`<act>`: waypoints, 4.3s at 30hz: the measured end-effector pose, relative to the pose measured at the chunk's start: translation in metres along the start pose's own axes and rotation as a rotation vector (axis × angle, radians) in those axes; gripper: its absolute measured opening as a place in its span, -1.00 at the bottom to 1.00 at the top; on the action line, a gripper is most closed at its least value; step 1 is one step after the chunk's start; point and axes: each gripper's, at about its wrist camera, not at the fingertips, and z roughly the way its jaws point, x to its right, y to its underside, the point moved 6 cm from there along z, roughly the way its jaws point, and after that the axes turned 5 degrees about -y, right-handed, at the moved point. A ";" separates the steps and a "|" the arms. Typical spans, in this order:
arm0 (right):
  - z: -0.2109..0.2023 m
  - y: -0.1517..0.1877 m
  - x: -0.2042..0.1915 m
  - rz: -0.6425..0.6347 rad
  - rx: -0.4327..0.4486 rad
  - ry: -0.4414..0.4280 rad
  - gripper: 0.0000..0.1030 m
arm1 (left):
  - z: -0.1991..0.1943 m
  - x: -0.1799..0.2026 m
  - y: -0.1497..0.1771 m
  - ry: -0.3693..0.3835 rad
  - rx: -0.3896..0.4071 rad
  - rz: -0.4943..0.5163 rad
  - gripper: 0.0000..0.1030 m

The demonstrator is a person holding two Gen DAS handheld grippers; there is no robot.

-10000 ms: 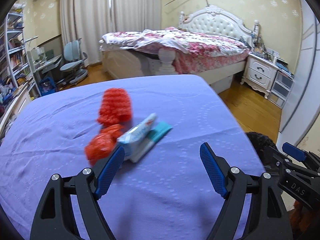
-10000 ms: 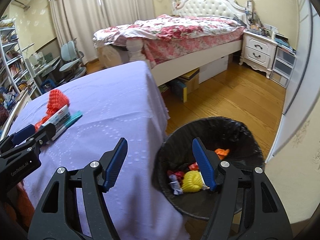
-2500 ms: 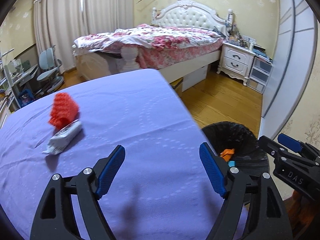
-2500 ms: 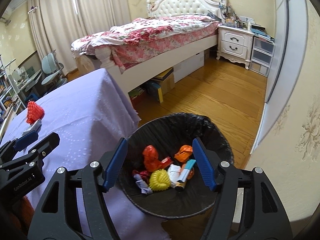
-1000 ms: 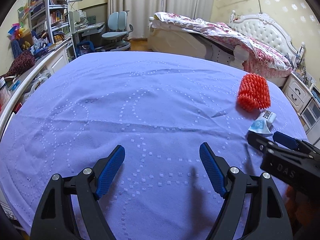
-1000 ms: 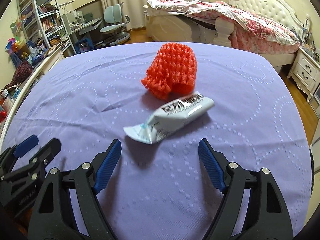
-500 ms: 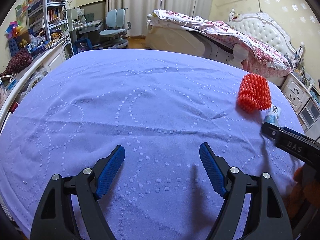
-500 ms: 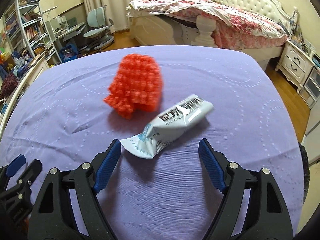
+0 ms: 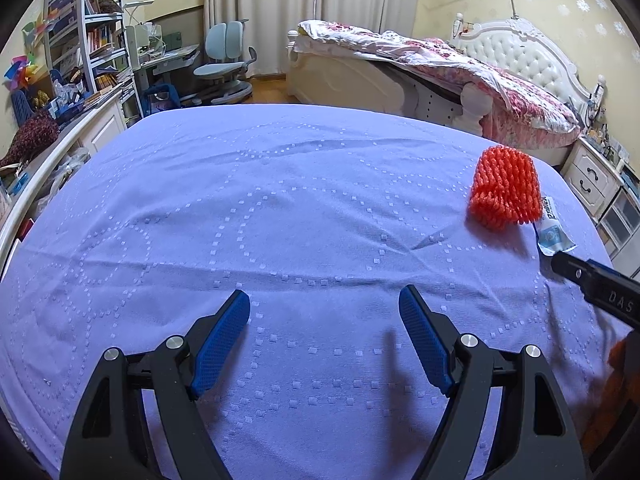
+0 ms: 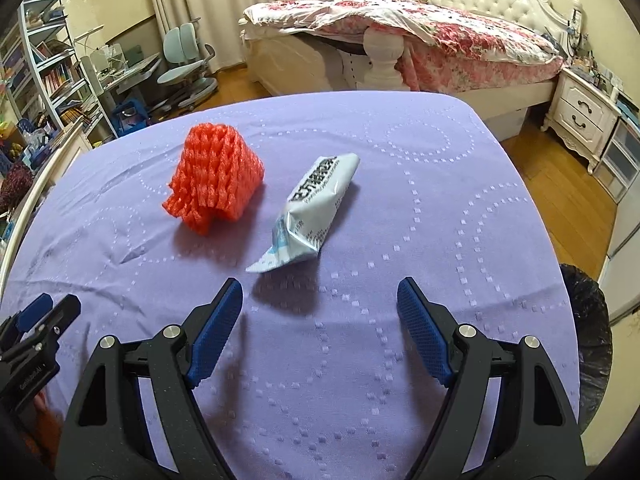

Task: Collect trash
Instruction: 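Move both open tools back over the red mesh net and white tube, then grasp the red mesh net with the left tool while the right tool grasps the white tube, then carry the net and tube over the black bin and open both tools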

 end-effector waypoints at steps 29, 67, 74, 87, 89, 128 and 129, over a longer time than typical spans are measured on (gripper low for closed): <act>0.019 -0.031 0.047 -0.039 0.009 0.019 -0.38 | 0.007 0.111 -0.020 0.136 0.030 0.139 0.53; 0.017 -0.031 0.060 -0.038 0.009 -0.025 -0.38 | 0.034 0.146 -0.050 0.208 0.003 0.109 -0.34; 0.000 -0.011 0.054 -0.048 0.014 -0.033 -0.38 | 0.014 0.144 -0.035 0.209 0.016 0.115 -0.36; -0.038 0.030 0.054 -0.056 0.031 -0.037 -0.38 | -0.028 0.144 -0.009 0.206 0.063 0.124 -0.36; -0.045 0.037 0.054 -0.057 0.034 -0.039 -0.38 | -0.034 0.144 -0.005 0.206 0.068 0.129 -0.36; -0.152 0.098 0.192 0.140 0.190 0.149 -0.38 | -0.098 0.284 0.051 0.419 0.125 0.302 -0.36; -0.152 0.098 0.196 0.144 0.190 0.153 -0.38 | -0.099 0.289 0.051 0.425 0.127 0.308 -0.36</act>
